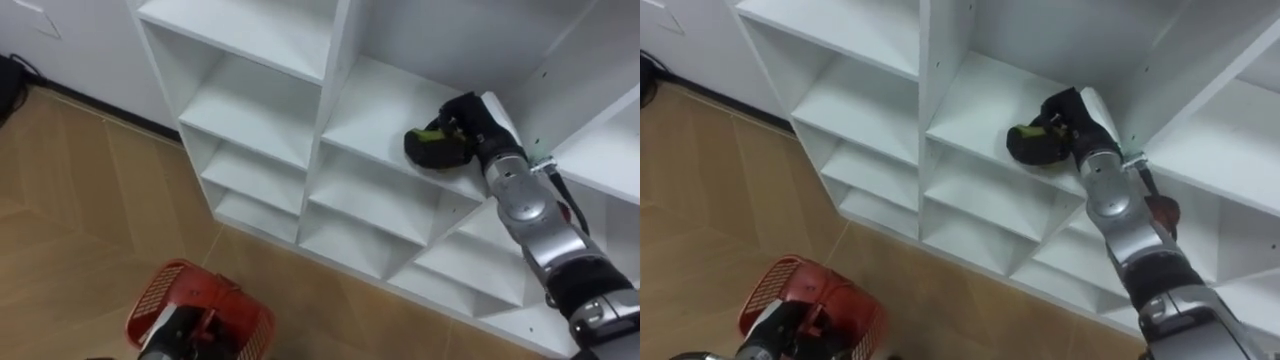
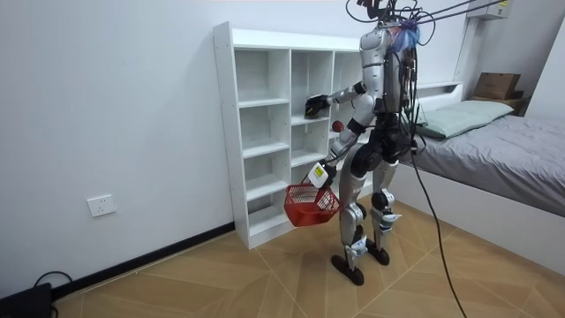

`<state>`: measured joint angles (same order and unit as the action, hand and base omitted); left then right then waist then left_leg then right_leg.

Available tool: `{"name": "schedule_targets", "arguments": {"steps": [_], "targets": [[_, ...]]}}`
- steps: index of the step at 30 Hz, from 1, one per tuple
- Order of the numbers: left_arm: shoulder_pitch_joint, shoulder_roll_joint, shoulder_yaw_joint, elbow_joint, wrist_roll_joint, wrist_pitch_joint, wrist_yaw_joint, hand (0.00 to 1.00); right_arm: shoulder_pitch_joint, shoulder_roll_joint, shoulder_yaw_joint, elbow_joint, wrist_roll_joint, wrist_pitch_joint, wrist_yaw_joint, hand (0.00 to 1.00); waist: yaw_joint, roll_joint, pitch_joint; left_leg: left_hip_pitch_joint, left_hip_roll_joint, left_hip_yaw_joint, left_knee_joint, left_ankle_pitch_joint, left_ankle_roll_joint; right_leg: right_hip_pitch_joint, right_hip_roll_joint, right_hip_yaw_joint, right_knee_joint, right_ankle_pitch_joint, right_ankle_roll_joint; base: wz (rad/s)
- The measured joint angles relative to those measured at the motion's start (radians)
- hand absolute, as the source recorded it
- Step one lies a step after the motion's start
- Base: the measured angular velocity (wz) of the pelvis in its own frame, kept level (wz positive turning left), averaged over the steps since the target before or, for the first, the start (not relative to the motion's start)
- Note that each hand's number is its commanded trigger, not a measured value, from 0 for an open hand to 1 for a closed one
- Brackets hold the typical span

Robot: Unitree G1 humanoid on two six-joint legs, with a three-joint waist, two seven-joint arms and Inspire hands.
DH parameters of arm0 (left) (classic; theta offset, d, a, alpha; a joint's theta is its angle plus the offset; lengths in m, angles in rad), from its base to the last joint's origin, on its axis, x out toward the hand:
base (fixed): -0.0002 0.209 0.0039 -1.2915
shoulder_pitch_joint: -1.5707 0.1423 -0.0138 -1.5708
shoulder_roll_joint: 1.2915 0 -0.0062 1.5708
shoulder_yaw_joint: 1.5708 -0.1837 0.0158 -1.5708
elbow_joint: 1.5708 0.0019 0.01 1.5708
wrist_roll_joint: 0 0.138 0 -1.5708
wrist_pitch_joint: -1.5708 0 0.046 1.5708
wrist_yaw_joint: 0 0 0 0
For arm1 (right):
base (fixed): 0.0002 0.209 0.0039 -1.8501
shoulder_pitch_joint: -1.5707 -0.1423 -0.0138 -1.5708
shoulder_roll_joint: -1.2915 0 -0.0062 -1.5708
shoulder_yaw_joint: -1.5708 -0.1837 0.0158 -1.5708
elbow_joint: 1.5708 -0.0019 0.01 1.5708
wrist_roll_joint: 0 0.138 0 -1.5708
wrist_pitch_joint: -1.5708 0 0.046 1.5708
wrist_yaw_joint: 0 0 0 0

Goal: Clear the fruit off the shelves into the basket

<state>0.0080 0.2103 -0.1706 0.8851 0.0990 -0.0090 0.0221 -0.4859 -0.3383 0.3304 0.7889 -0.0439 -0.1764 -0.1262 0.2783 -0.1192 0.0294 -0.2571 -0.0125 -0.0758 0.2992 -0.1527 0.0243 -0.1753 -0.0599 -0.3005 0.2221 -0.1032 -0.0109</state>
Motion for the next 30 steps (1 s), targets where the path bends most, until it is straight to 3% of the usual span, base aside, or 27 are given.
{"name": "schedule_targets", "arguments": {"steps": [4,10,15,16,18,21,24,30], "targets": [[-0.004,-0.006,-0.003,0.003,-0.021,-0.001,-0.014,1.0,0.045,0.032,0.002,-0.068,0.001,-0.001,0.012,1.0,-0.013,0.009,-0.0036,0.019,0.002,0.025,-0.006,0.0,0.0,0.001,0.003,0.026,0.0,0.0,0.0,-0.19],[-0.008,-0.011,-0.012,0.018,-0.062,-0.007,-0.011,1.0,0.137,0.072,0.008,-0.191,0.016,-0.008,0.053,1.0,-0.064,0.018,-0.0049,0.044,0.004,0.049,-0.03,-0.002,0.003,0.008,0.004,0.054,-0.002,0.0,0.001,-0.14],[-0.007,-0.027,-0.012,0.018,-0.068,-0.014,-0.003,1.0,0.271,0.09,0.023,-0.316,0.076,-0.017,0.126,1.0,-0.121,0.038,-0.0156,0.066,0.007,0.069,-0.035,-0.004,0.005,0.018,0.006,0.064,-0.003,0.0,0.001,-0.1],[-0.008,-0.031,-0.012,0.018,-0.068,-0.016,-0.003,1.0,0.283,0.095,0.028,-0.313,0.08,-0.009,0.137,1.0,-0.124,0.04,-0.0152,0.071,0.008,0.072,-0.036,-0.005,0.005,0.022,0.006,0.066,-0.003,0.0,0.001,-0.19],[-0.012,-0.049,-0.013,0.016,-0.068,-0.032,-0.003,1.0,0.353,0.109,0.05,-0.301,0.081,0.045,0.18,1.0,-0.133,0.048,-0.014,0.086,0.015,0.098,-0.042,-0.006,0.005,0.024,0.009,0.087,-0.002,0.0,0.001,-0.33],[-0.008,-0.081,-0.016,0.017,-0.068,-0.035,-0.004,1.0,0.419,0.11,0.074,-0.301,0.078,0.078,0.227,1.0,-0.145,0.079,-0.0151,0.095,0.02,0.128,-0.044,-0.01,0.005,0.017,0.012,0.113,0.003,0.001,0.001,-0.32],[-0.015,-0.104,-0.022,0.017,-0.073,-0.044,-0.005,1.0,0.425,0.115,0.073,-0.301,0.081,0.085,0.259,1.0,-0.156,0.09,-0.0154,0.097,0.021,0.152,-0.048,-0.009,0.005,0.001,0.012,0.134,0.02,-0.001,0.0,-0.23],[-0.012,-0.106,-0.062,0.029,-0.147,-0.048,-0.012,1.0,0.428,0.152,0.041,-0.299,0.096,0.082,0.271,1.0,-0.197,0.091,-0.0144,0.113,0.023,0.159,-0.048,-0.008,0.003,0.008,0.01,0.142,0.016,-0.001,-0.002,-0.04]]}}
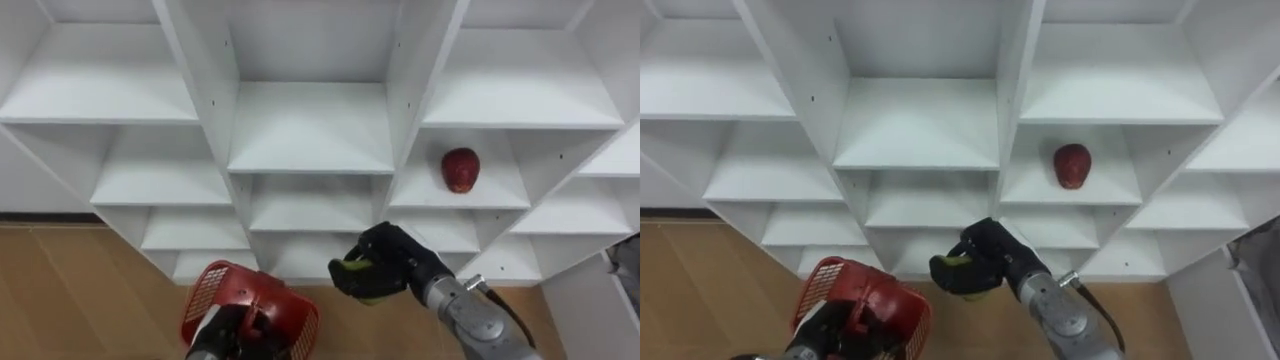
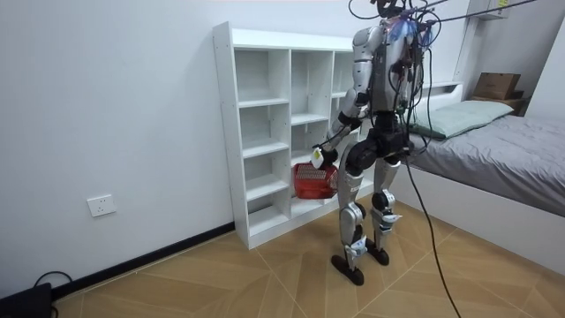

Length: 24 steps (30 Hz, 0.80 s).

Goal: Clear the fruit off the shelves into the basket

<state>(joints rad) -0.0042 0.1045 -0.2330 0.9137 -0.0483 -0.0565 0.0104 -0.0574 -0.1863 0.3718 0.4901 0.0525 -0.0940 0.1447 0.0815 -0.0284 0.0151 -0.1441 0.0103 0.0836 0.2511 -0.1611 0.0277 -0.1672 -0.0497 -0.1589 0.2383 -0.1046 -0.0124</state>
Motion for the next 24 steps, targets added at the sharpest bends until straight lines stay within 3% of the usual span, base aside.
{"name": "schedule_targets", "arguments": {"steps": [6,10,16,20,24], "targets": [[-0.003,-0.001,-0.027,-0.038,-0.041,-0.031,0.0,1.0,0.004,0.038,-0.001,0.044,-0.001,-0.01,0.001,1.0,-0.028,0.002,0.0007,-0.015,0.0,0.001,0.001,-0.001,0.002,-0.018,0.0,0.005,0.006,0.0,0.001,0.0],[-0.007,-0.002,-0.052,-0.072,-0.063,-0.062,-0.004,1.0,0.004,0.04,-0.001,0.055,0.001,-0.019,-0.002,1.0,-0.031,0.005,0.0001,-0.03,0.002,0.012,0.002,-0.002,0.003,-0.037,0.0,0.012,0.009,0.001,0.002,-0.06],[-0.007,-0.006,-0.105,-0.09,-0.08,-0.064,-0.024,1.0,0.004,0.039,-0.001,0.114,0.004,-0.021,-0.022,1.0,-0.033,0.019,0.0009,-0.038,0.007,0.034,0.002,-0.006,0.004,-0.061,0.003,0.036,0.019,0.001,0.002,-0.12],[-0.009,-0.019,-0.106,-0.089,-0.079,-0.064,-0.047,1.0,0.004,0.038,-0.001,0.137,0.001,-0.021,-0.025,1.0,-0.04,0.044,0.001,-0.035,0.011,0.055,0.002,-0.011,0.003,-0.068,0.008,0.057,0.023,0.001,0.002,-0.17],[-0.009,-0.018,-0.106,-0.088,-0.08,-0.064,-0.065,1.0,0.003,0.038,-0.004,0.149,0.0,-0.021,-0.025,1.0,-0.049,0.053,0.0026,-0.035,0.014,0.079,0.0,-0.012,0.002,-0.089,0.015,0.08,0.039,0.001,0.001,-0.18]]}}
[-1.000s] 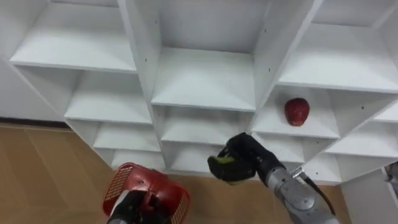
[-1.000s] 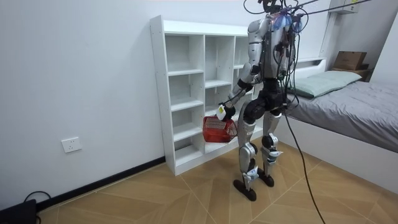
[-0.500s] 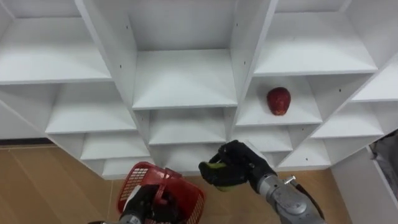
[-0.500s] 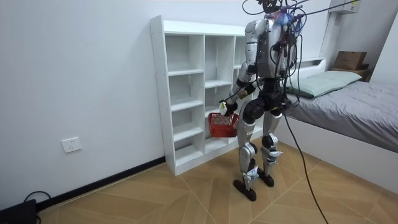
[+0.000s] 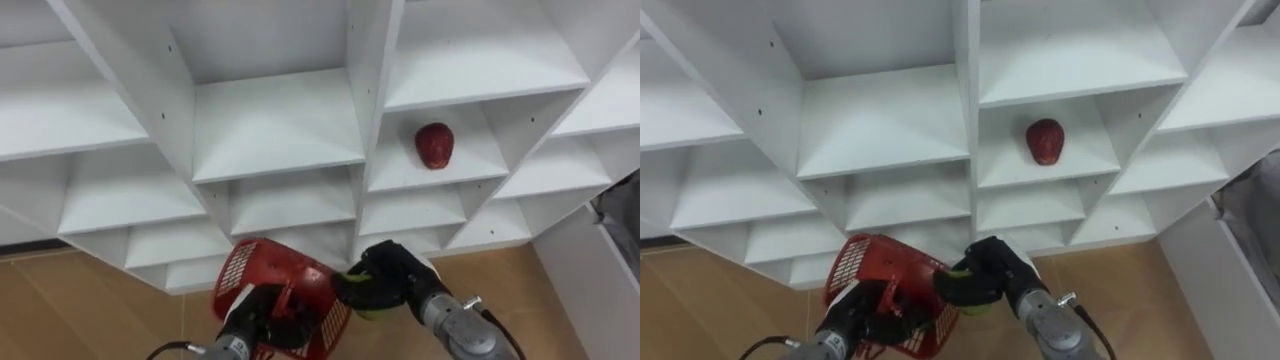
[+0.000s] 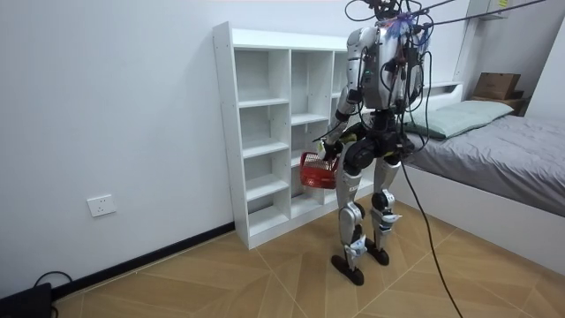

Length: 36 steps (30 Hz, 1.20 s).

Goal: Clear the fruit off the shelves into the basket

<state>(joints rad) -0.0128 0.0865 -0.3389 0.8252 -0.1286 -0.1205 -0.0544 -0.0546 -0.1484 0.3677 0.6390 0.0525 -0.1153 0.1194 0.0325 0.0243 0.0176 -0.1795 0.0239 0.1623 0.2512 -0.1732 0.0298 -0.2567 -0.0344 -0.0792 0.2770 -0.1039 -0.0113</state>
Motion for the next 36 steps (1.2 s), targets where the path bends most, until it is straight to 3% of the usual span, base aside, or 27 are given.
{"name": "schedule_targets", "arguments": {"steps": [11,16,36], "targets": [[-0.004,-0.023,-0.024,0.001,-0.196,0.0,-0.002,1.0,-0.006,0.033,-0.039,0.076,0.027,0.004,-0.012,1.0,-0.002,0.004,0.0025,0.0,-0.002,0.003,0.004,0.0,0.0,-0.003,0.002,0.008,0.011,0.0,0.0,-0.01],[-0.007,-0.03,-0.029,0.001,-0.196,0.0,-0.002,1.0,-0.008,0.048,-0.039,0.102,0.028,0.007,-0.013,1.0,-0.003,0.007,0.0084,-0.001,-0.002,0.003,0.003,0.0,0.001,-0.006,0.002,0.008,0.012,-0.001,0.001,0.0],[-0.027,-0.034,-0.048,0.001,-0.196,0.0,-0.047,1.0,-0.053,0.068,-0.039,0.132,0.03,0.007,-0.053,1.0,-0.003,0.002,0.0104,-0.026,-0.002,0.003,0.006,-0.001,0.0,-0.033,0.001,0.005,0.016,-0.004,-0.001,0.0]]}}
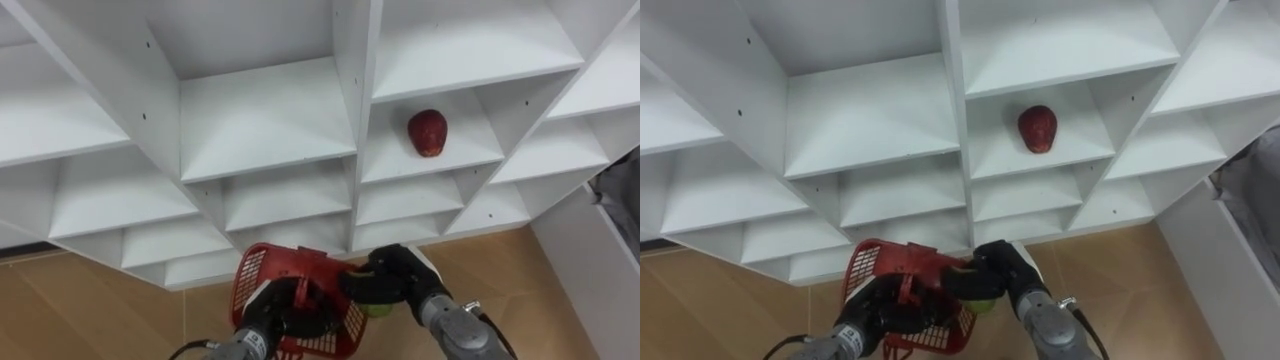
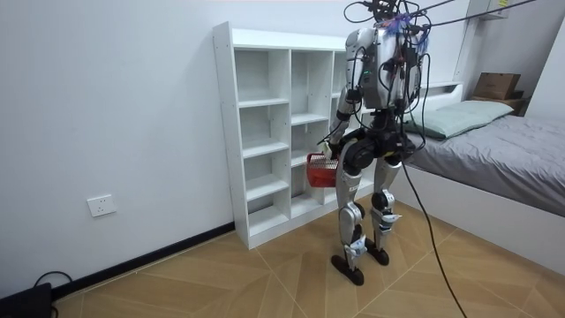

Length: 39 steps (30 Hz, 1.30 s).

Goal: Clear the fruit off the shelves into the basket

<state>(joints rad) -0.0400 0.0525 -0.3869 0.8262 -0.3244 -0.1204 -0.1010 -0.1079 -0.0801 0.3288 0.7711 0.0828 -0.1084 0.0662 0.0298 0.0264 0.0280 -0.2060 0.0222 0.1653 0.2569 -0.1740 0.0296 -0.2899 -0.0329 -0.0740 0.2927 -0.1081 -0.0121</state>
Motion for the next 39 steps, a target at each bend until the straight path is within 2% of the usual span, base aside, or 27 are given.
{"name": "schedule_targets", "arguments": {"steps": [8,14,20,27,39], "targets": [[-0.003,0.0,-0.01,0.0,0.0,0.001,-0.026,1.0,-0.004,0.001,0.001,0.0,0.0,0.0,-0.005,1.0,0.003,-0.002,-0.001,-0.01,0.001,0.0,0.004,0.0,0.0,-0.008,0.0,-0.001,0.0,0.0,0.0,0.0],[-0.017,0.0,-0.011,0.0,0.0,0.001,-0.039,1.0,-0.044,0.011,0.002,0.047,0.001,0.0,-0.041,1.0,0.003,-0.002,-0.001,-0.008,0.001,0.0,0.002,0.0,0.0,-0.007,-0.001,-0.001,-0.001,0.0,0.0,0.0],[-0.018,-0.006,-0.024,-0.001,-0.001,0.007,-0.043,1.0,-0.044,0.017,0.003,0.06,0.004,0.001,-0.066,1.0,0.003,-0.002,-0.001,-0.009,0.001,0.003,0.0,0.0,0.0,-0.007,0.0,-0.002,-0.003,0.0,0.0,0.0],[-0.031,-0.001,-0.088,-0.013,-0.08,0.007,-0.043,1.0,-0.053,0.026,0.023,0.088,0.028,0.001,-0.1,1.0,0.003,-0.002,-0.001,-0.008,0.001,0.001,-0.002,0.0,0.0,-0.007,0.0,-0.002,-0.003,0.0,0.0,0.0],[-0.032,-0.001,-0.097,-0.014,-0.153,0.007,-0.048,1.0,-0.063,0.043,0.032,0.127,0.152,0.002,-0.112,1.0,0.005,-0.004,0.0005,-0.003,0.001,0.007,-0.003,0.0,0.0,-0.005,0.0,0.001,-0.002,0.0,0.0,0.0]]}}
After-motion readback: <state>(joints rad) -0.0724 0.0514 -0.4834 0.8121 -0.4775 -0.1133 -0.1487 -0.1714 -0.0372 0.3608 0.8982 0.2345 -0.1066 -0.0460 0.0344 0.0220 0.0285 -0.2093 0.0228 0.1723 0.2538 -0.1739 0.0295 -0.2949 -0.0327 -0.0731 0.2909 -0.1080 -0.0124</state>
